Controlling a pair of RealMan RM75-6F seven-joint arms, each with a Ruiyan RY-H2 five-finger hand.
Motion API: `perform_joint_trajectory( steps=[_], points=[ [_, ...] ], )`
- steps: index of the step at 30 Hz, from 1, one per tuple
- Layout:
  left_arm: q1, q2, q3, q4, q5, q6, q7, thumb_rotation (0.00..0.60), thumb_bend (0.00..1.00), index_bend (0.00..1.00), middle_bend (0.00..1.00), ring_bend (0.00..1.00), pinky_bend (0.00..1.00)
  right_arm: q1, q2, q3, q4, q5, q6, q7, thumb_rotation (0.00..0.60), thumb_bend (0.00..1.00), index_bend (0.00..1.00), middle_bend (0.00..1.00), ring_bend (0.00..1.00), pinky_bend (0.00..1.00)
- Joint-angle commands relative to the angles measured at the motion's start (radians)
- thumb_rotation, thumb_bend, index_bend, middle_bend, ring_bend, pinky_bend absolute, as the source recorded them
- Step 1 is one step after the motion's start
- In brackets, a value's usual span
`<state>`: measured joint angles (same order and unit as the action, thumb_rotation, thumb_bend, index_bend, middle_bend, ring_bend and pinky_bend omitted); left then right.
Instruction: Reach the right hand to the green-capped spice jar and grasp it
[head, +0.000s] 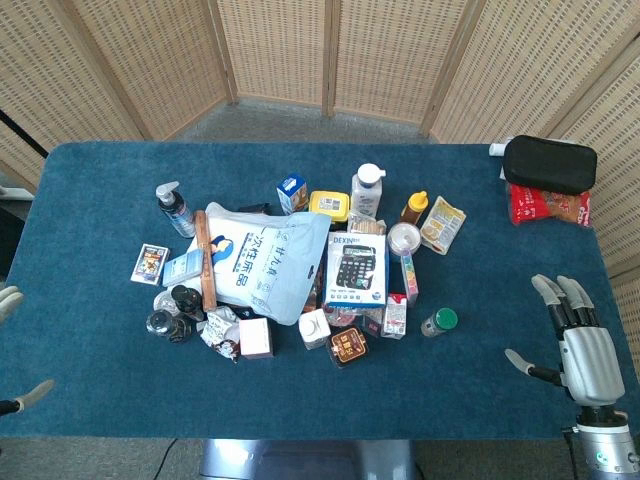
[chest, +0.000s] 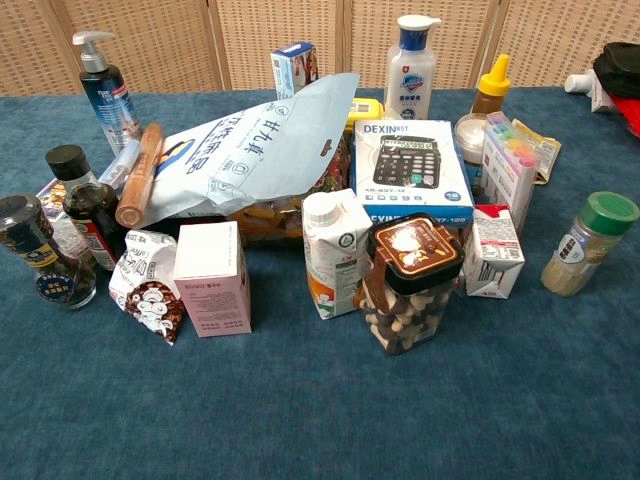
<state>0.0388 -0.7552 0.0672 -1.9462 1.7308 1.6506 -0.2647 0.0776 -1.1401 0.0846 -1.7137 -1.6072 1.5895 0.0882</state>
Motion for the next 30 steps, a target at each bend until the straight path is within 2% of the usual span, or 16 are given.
perform_joint_trajectory(
  steps=[1,8,12,18,24,30],
  points=[
    [0.000,0.000,0.000,0.000,0.000,-0.001,0.002,0.600,0.00,0.00,0.00,0.00,0.00,0.003,-0.004,-0.002,0.003,0.001,-0.008,-0.002,0.600,0.00,0.00,0.00,0.00,0.00],
    [-0.003,-0.003,-0.002,-0.006,-0.005,-0.007,0.013,0.600,0.00,0.00,0.00,0.00,0.00,0.014,-0.006,-0.014,0.005,0.012,-0.047,0.043,0.600,0.00,0.00,0.00,0.00,0.00],
    [-0.006,-0.003,-0.003,-0.008,-0.011,-0.012,0.014,0.600,0.00,0.00,0.00,0.00,0.00,0.031,-0.011,-0.030,0.012,0.015,-0.097,0.131,0.600,0.00,0.00,0.00,0.00,0.00],
    [-0.006,-0.004,-0.005,-0.010,-0.017,-0.012,0.017,0.600,0.00,0.00,0.00,0.00,0.00,0.071,-0.054,-0.058,0.079,0.015,-0.191,0.245,0.600,0.00,0.00,0.00,0.00,0.00],
    [-0.008,-0.004,-0.008,-0.010,-0.028,-0.017,0.017,0.600,0.00,0.00,0.00,0.00,0.00,0.111,-0.087,-0.054,0.121,0.049,-0.270,0.352,0.600,0.00,0.00,0.00,0.00,0.00],
    [-0.013,-0.004,-0.010,-0.009,-0.035,-0.027,0.013,0.600,0.00,0.00,0.00,0.00,0.00,0.153,-0.135,-0.038,0.153,0.086,-0.339,0.376,0.600,0.00,0.00,0.00,0.00,0.00]
  ],
)
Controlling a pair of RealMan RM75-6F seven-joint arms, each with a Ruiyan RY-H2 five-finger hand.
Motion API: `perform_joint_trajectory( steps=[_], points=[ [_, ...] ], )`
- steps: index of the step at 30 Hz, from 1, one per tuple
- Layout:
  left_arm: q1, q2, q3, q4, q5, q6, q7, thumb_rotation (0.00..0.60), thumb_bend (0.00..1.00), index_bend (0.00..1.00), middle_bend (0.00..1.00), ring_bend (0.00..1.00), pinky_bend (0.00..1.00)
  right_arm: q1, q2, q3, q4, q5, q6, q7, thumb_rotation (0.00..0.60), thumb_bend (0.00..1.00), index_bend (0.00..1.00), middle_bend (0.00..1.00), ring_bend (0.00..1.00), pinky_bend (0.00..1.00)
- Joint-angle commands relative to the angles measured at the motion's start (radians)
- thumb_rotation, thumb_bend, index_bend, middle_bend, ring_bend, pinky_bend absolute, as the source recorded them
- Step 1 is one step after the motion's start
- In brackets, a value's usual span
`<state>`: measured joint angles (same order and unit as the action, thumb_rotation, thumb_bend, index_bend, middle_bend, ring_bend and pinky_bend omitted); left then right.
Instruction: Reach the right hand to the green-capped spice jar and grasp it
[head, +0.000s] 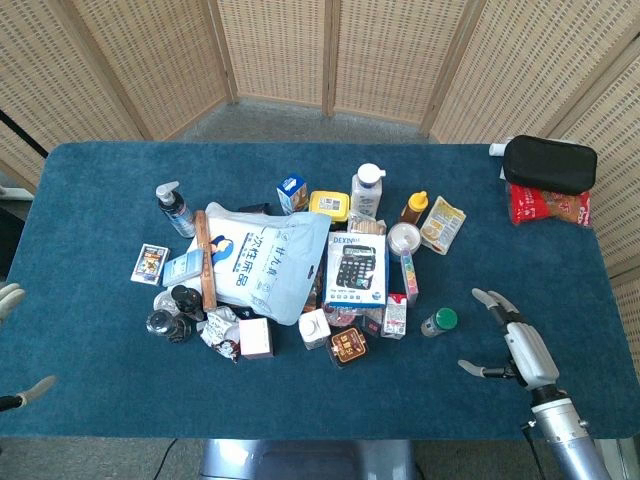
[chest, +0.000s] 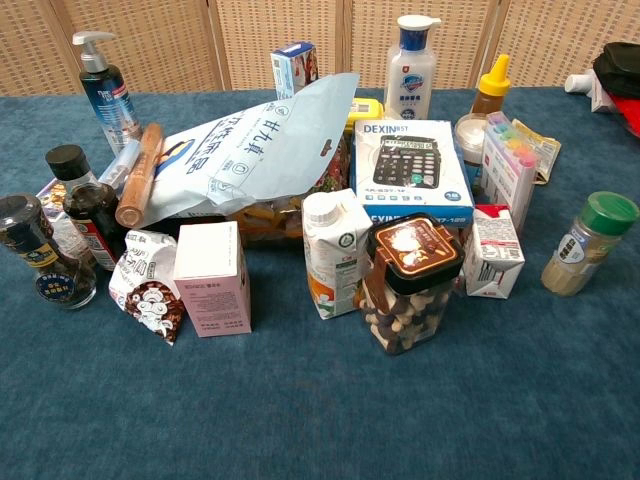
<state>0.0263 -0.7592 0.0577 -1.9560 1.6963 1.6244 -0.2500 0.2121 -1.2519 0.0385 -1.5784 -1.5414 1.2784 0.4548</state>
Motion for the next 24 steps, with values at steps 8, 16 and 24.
perform_joint_trajectory(
  steps=[8,16,24],
  points=[
    [0.003,0.002,-0.003,0.002,-0.005,0.007,-0.007,0.600,0.00,0.00,0.00,0.00,0.00,0.046,-0.104,0.013,0.063,0.074,-0.095,0.036,0.600,0.00,0.00,0.00,0.00,0.00],
    [0.001,0.001,-0.004,0.003,-0.011,0.001,-0.007,0.600,0.00,0.00,0.00,0.00,0.00,0.052,-0.197,0.016,0.146,0.109,-0.125,0.096,0.600,0.00,0.00,0.00,0.00,0.00],
    [-0.003,-0.001,-0.007,0.000,-0.024,-0.009,-0.001,0.600,0.00,0.00,0.00,0.00,0.00,0.061,-0.261,0.037,0.225,0.122,-0.130,0.180,0.600,0.00,0.00,0.00,0.00,0.00]
  ],
)
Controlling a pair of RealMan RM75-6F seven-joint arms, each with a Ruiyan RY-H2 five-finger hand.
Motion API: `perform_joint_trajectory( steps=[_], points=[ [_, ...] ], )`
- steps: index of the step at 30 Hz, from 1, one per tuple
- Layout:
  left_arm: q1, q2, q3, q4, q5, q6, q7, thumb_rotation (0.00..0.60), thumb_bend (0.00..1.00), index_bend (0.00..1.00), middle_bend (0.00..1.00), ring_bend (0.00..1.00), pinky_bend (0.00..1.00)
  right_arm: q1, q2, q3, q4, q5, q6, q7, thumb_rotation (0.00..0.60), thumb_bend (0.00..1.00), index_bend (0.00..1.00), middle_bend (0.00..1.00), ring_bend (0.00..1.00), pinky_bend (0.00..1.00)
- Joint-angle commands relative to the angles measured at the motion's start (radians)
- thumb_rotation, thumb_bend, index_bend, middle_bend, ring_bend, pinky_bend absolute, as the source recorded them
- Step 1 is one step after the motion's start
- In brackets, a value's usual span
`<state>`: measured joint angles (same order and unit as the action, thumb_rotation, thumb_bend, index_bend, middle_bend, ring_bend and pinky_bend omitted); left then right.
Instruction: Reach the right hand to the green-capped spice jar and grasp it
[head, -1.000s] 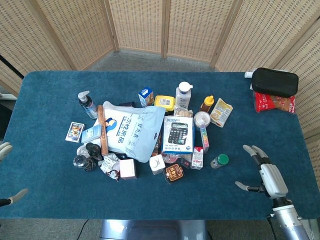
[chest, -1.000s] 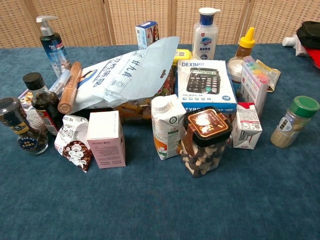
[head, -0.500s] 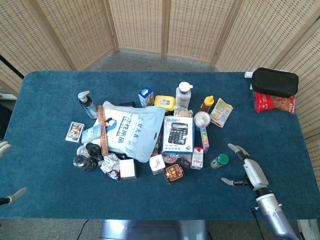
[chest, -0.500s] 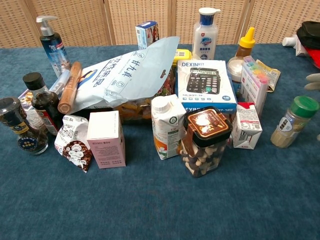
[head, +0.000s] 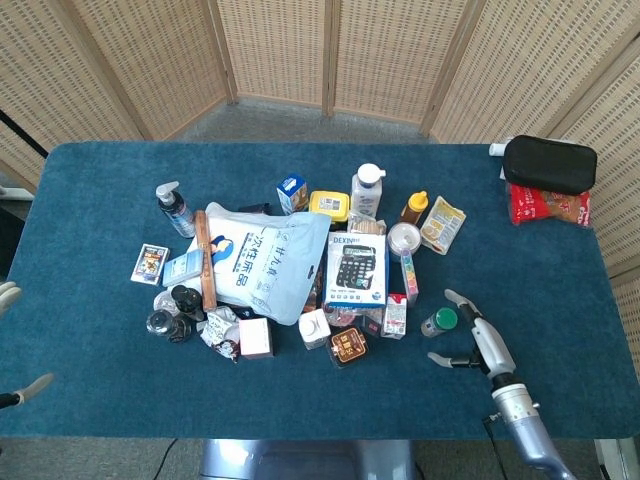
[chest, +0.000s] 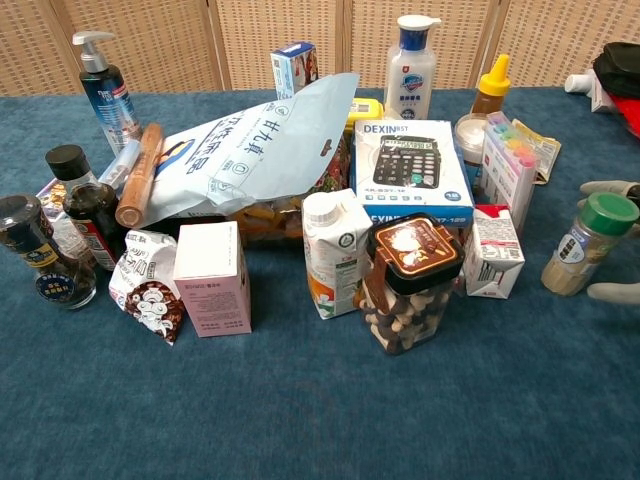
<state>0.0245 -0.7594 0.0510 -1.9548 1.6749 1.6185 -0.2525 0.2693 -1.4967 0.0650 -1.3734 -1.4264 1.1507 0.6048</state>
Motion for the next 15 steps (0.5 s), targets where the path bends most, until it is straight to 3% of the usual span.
perform_joint_trajectory(
  steps=[1,10,13,15],
  points=[
    [-0.002,-0.001,-0.001,-0.001,-0.003,-0.005,0.004,0.600,0.00,0.00,0.00,0.00,0.00,0.005,-0.022,0.014,0.028,0.009,-0.003,0.042,0.600,0.00,0.00,0.00,0.00,0.00],
    [-0.008,-0.007,-0.003,-0.009,-0.014,-0.023,0.027,0.600,0.00,0.00,0.00,0.00,0.00,0.007,-0.105,0.045,0.104,0.034,0.014,0.080,0.600,0.00,0.00,0.00,0.00,0.00],
    [-0.008,-0.009,-0.004,-0.010,-0.018,-0.024,0.031,0.600,0.00,0.00,0.00,0.00,0.00,0.011,-0.137,0.065,0.135,0.045,0.025,0.087,0.600,0.00,0.00,0.15,0.04,0.12],
    [-0.009,-0.009,-0.006,-0.010,-0.023,-0.026,0.033,0.600,0.00,0.00,0.00,0.00,0.00,0.012,-0.159,0.077,0.157,0.054,0.036,0.083,0.600,0.00,0.05,0.33,0.17,0.30]
  ],
)
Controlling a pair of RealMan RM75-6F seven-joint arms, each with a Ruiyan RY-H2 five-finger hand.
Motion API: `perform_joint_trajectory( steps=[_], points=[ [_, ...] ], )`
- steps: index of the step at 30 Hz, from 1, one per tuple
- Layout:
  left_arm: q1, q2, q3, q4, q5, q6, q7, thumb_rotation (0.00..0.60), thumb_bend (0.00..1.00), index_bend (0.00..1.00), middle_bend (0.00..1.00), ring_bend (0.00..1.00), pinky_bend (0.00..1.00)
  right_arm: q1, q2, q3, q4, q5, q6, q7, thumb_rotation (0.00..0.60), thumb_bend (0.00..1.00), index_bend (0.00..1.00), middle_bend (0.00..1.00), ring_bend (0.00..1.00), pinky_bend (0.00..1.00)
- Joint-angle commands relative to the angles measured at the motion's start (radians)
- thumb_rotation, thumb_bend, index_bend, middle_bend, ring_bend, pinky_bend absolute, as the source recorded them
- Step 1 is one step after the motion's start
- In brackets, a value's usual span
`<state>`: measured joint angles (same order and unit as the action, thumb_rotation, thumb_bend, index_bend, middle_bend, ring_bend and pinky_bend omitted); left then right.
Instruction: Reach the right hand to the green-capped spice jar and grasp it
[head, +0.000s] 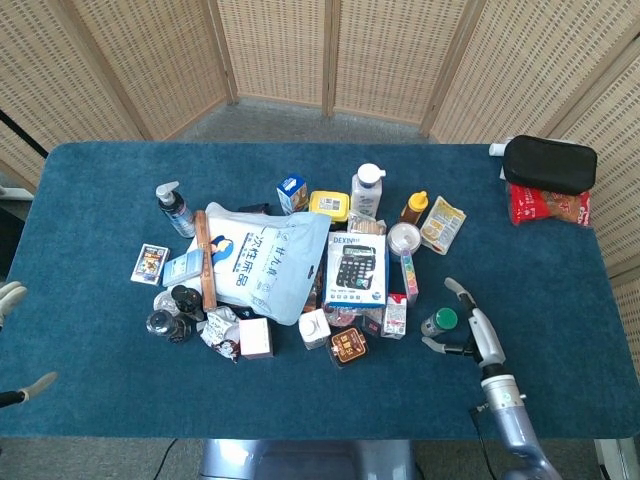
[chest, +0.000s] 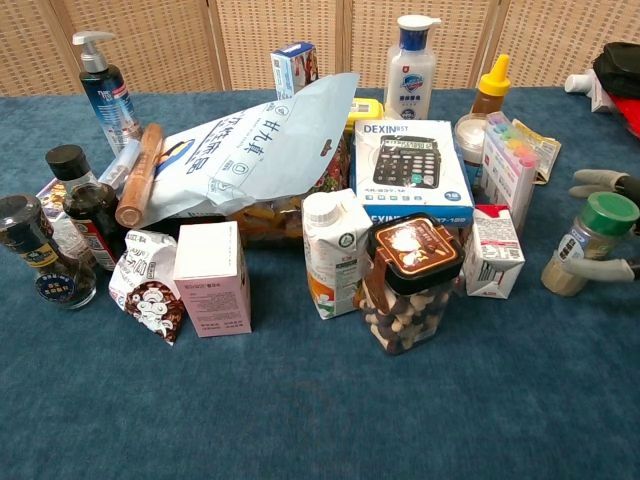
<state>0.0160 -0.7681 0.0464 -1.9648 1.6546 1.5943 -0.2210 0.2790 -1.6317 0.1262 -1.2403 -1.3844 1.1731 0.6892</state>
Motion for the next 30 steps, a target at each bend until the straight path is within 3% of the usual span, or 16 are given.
perform_joint_trajectory(
  steps=[1,3,5,9,19,30],
  points=[
    [-0.001,-0.001,-0.002,0.000,-0.004,-0.003,0.002,0.600,0.00,0.00,0.00,0.00,0.00,0.002,-0.031,0.019,0.032,0.013,0.018,-0.004,0.600,0.00,0.12,0.43,0.25,0.39],
    [-0.003,-0.002,-0.003,-0.001,-0.007,-0.006,0.004,0.600,0.00,0.00,0.00,0.00,0.00,-0.001,-0.048,0.027,0.047,0.017,0.033,-0.006,0.600,0.00,0.29,0.61,0.41,0.54],
    [-0.004,-0.002,-0.003,-0.002,-0.008,-0.010,0.006,0.600,0.00,0.00,0.00,0.00,0.00,-0.003,-0.059,0.029,0.062,0.017,0.042,-0.010,0.600,0.02,0.38,0.70,0.49,0.62],
    [-0.005,-0.003,-0.003,-0.003,-0.009,-0.012,0.008,0.600,0.00,0.00,0.00,0.00,0.00,-0.008,-0.068,0.033,0.073,0.021,0.049,-0.009,0.600,0.09,0.48,0.79,0.57,0.71],
    [-0.003,0.000,-0.002,-0.002,-0.001,-0.007,-0.002,0.600,0.00,0.00,0.00,0.00,0.00,-0.028,-0.039,0.052,0.020,0.014,0.107,-0.030,0.600,0.13,0.51,0.83,0.60,0.72],
    [0.004,0.013,0.006,0.011,0.030,0.014,-0.050,0.600,0.00,0.00,0.00,0.00,0.00,-0.075,0.154,0.111,-0.280,-0.043,0.284,-0.199,0.600,0.14,0.52,0.83,0.60,0.72]
  ],
)
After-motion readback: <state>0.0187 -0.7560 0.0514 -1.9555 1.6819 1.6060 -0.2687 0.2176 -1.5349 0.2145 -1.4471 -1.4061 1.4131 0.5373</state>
